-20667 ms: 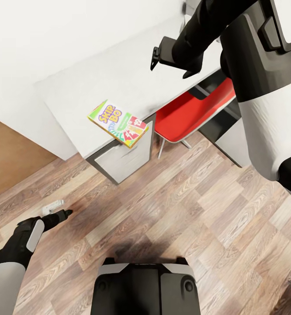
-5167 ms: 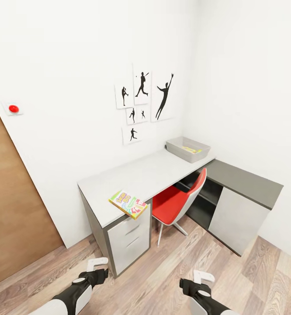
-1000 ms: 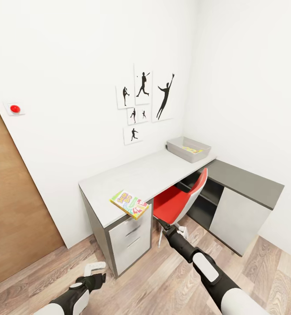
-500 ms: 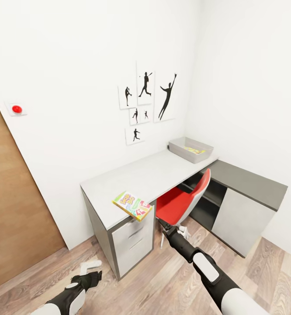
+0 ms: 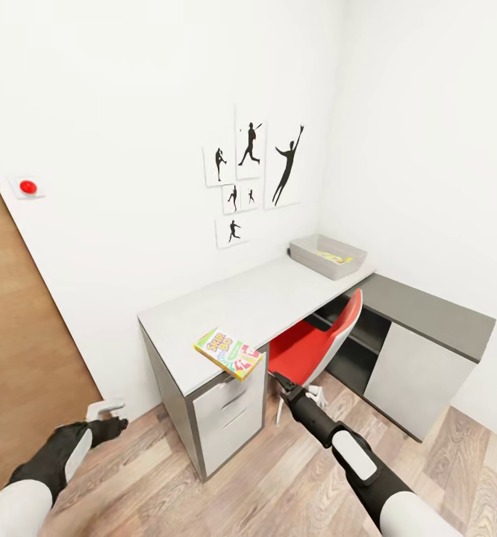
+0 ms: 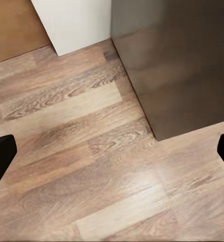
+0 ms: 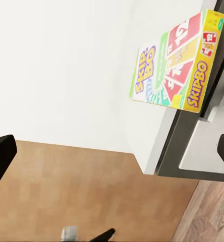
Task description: Put all the toys in the child's room - the three board games (two on the bed and one on the table), the two jigsaw puzzles on the table, and the tennis ball on the table - inside the toy box on the table in the child's room.
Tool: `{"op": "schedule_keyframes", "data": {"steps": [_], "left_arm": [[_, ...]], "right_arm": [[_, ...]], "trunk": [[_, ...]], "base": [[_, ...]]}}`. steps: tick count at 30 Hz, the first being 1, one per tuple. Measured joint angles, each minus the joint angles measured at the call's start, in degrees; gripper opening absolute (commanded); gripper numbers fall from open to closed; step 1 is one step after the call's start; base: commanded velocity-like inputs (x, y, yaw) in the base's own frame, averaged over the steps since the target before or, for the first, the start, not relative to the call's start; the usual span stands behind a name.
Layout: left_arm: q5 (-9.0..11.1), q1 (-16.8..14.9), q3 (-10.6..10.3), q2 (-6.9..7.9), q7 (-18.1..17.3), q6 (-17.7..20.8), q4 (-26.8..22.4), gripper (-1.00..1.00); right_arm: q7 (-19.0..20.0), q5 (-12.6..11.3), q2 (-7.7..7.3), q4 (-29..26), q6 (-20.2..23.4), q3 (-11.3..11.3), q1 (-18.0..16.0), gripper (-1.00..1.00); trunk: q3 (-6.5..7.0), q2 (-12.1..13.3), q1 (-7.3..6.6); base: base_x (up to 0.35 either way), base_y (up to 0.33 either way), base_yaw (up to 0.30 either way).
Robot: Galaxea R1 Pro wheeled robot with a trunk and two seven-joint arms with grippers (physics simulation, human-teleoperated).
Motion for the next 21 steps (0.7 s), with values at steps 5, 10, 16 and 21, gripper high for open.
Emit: {"op": "schedule_keyframes", "data": {"steps": [5, 10, 16, 21], "left_arm": [[-0.3, -0.1, 1.9, 3.13, -13.0, 17.9, -15.5, 1.0], [-0.2, -0.1, 2.2, 5.19, -19.1, 23.6, -21.4, 1.0], [0.1, 0.1, 2.4, 4.19, -20.6, 24.7, -22.5, 1.0], [0.0, 0.2, 2.6, 2.26, -20.4, 24.7, -22.1, 1.0]], "right_arm": [[-0.2, 0.0, -0.14, 0.1, 0.3, -1.2, -0.1, 1.0], [-1.2, 0.1, 0.07, 0.1, 0.4, -1.9, -0.1, 1.0], [-2.5, 0.2, 0.4, 0.2, 0.0, -1.9, -0.1, 1.0], [-2.7, 0.1, 0.39, 0.2, -0.2, -1.9, 0.0, 1.0]], "trunk": [[0.0, 0.0, 0.0], [0.0, 0.0, 0.0], [-0.01, 0.0, 0.0], [-0.01, 0.0, -0.01]], "base": [[0.0, 0.0, 0.0], [0.0, 0.0, 0.0], [0.013, 0.011, 0.0], [0.131, 0.106, 0.0]]}}
